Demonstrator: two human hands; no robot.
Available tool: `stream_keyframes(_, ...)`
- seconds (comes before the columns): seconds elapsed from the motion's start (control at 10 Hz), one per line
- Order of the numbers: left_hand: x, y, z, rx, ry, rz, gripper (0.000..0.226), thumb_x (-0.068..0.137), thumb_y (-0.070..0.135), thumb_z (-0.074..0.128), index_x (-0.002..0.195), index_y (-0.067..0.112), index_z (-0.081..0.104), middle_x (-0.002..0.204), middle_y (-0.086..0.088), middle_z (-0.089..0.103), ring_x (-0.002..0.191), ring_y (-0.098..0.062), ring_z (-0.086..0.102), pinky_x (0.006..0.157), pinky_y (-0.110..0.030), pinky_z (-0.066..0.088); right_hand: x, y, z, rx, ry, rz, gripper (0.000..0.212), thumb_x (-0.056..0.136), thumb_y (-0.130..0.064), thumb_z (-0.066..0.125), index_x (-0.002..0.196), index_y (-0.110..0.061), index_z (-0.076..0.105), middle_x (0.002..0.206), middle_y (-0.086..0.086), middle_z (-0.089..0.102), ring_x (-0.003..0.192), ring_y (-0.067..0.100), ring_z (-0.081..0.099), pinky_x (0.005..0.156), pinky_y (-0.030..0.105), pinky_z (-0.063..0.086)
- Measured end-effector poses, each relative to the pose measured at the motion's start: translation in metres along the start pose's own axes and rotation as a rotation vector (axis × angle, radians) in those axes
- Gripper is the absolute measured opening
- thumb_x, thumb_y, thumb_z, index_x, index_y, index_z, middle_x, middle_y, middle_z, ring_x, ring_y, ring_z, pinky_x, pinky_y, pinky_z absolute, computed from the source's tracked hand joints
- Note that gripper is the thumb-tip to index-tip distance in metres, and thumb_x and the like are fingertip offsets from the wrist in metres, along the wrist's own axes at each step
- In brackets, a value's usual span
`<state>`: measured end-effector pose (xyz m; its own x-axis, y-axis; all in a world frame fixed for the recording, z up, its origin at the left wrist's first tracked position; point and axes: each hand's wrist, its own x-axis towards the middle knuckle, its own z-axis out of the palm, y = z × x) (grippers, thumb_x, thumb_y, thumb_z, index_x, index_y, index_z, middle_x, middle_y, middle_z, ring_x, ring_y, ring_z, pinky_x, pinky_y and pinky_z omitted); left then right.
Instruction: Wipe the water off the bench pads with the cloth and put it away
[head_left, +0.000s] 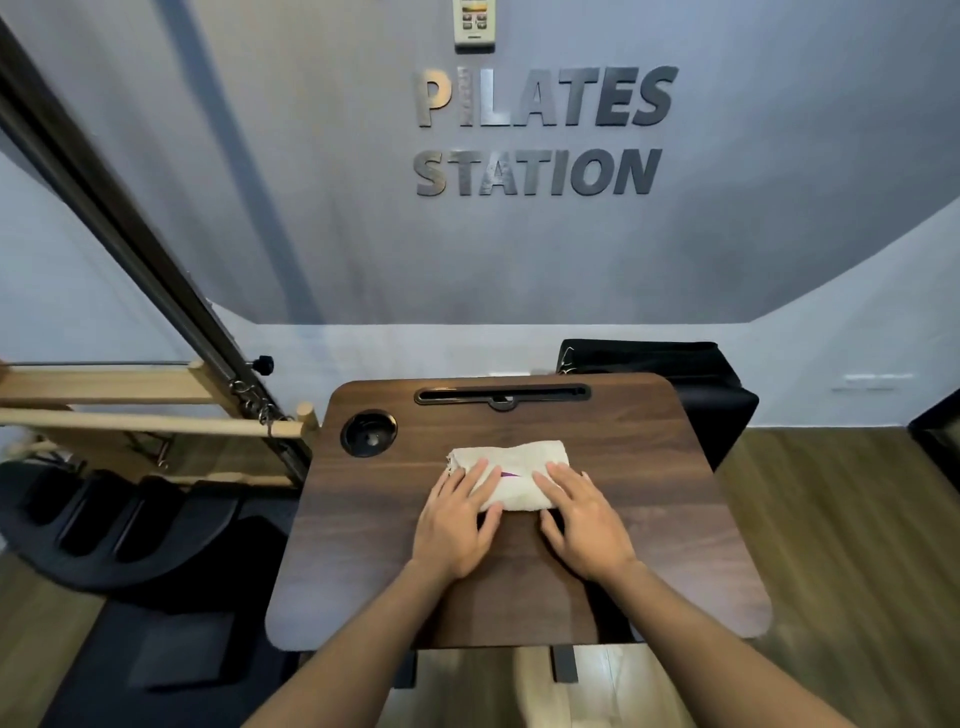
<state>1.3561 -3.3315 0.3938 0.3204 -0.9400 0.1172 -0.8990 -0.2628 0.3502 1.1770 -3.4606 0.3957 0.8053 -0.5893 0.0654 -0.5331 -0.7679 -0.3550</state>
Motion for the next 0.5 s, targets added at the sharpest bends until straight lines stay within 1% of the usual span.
stream_keyframes(0.1, 0.004, 0.0, -0.002, 0.03, -0.075, -0.041, 0.052, 0.107, 0.045, 0.035, 0.156, 0.03, 0.035, 0.165, 0.007, 0.029, 0.152, -0.013, 0.027, 0.127, -0.029, 0.004, 0.003, 0.001, -0.002, -0.053, -0.056, 0.02, 0.057, 0.098, -0.04, 0.048, 0.152, -0.024, 0.039, 0.159, 0.003, 0.036, 0.15, 0.018, 0.025, 0.126, 0.039, 0.014)
stream_keyframes(0.2, 0.006, 0.001, -0.007, 0.1, -0.16, -0.049, 0.055, 0.107, 0.048, 0.028, 0.159, 0.033, 0.026, 0.167, 0.009, 0.021, 0.153, -0.014, 0.021, 0.127, -0.032, 0.005, 0.007, -0.004, -0.01, -0.115, -0.147, 0.043, 0.059, 0.1, -0.047, 0.042, 0.154, -0.026, 0.033, 0.162, 0.002, 0.03, 0.151, 0.016, 0.02, 0.125, 0.038, 0.012)
stream_keyframes(0.3, 0.011, 0.004, -0.011, 0.146, -0.186, -0.066, 0.056, 0.105, 0.049, 0.03, 0.159, 0.034, 0.026, 0.167, 0.008, 0.023, 0.151, -0.018, 0.024, 0.125, -0.037, 0.011, 0.015, -0.008, -0.017, -0.16, -0.206, 0.066, 0.06, 0.099, -0.051, 0.039, 0.154, -0.025, 0.033, 0.161, 0.004, 0.029, 0.15, 0.018, 0.022, 0.124, 0.038, 0.015)
stream_keyframes(0.4, 0.01, 0.01, -0.018, 0.21, -0.175, -0.061, 0.058, 0.102, 0.051, 0.034, 0.157, 0.033, 0.03, 0.165, 0.006, 0.027, 0.149, -0.023, 0.027, 0.123, -0.041, 0.015, 0.014, -0.017, -0.029, -0.203, -0.21, 0.069, 0.061, 0.099, -0.052, 0.039, 0.153, -0.024, 0.033, 0.16, 0.008, 0.03, 0.149, 0.021, 0.024, 0.123, 0.039, 0.018)
stream_keyframes(0.5, 0.001, 0.018, -0.02, 0.251, -0.155, -0.07, 0.065, 0.098, 0.055, 0.039, 0.158, 0.033, 0.026, 0.167, 0.001, 0.023, 0.151, -0.025, 0.022, 0.123, -0.043, 0.015, -0.005, -0.025, -0.034, -0.216, -0.155, 0.107, 0.061, 0.098, -0.052, 0.041, 0.151, -0.024, 0.033, 0.158, 0.008, 0.032, 0.147, 0.025, 0.027, 0.118, 0.04, 0.027)
